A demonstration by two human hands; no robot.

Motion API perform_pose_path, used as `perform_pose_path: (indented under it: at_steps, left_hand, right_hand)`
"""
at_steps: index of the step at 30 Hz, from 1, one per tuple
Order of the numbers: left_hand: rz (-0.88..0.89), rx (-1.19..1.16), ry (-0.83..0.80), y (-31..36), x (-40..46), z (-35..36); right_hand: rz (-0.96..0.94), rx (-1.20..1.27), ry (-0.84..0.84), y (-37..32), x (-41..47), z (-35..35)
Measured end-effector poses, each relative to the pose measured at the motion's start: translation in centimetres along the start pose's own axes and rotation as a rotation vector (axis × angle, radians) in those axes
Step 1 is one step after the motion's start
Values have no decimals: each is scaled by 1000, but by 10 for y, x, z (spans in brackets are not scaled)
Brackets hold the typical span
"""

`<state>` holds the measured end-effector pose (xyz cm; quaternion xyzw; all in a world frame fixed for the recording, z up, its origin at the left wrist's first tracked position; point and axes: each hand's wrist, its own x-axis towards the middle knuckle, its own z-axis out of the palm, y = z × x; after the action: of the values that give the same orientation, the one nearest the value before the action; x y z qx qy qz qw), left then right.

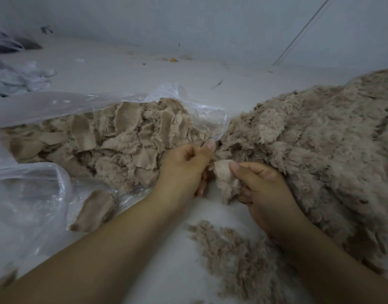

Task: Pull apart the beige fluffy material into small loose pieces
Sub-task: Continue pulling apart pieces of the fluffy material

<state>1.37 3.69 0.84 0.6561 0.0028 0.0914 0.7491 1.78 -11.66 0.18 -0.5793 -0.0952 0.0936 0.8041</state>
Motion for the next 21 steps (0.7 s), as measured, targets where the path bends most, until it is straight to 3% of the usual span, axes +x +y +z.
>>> perform_pose_path:
  at_steps: [5, 15, 19, 21]
  left_hand:
    - [-84, 5, -142, 3, -3, -1]
    - [57, 45, 56, 4, -3, 1]
    - [73, 47, 161, 5, 5, -10]
    - [53, 63, 138, 5, 8, -19]
  right_hand:
    - [-37, -24, -39, 1, 0, -1]
    - [-27, -39, -23, 3, 0, 0]
    - [30, 29, 59, 1, 1, -1]
    - [35, 40, 80, 2, 2, -4]
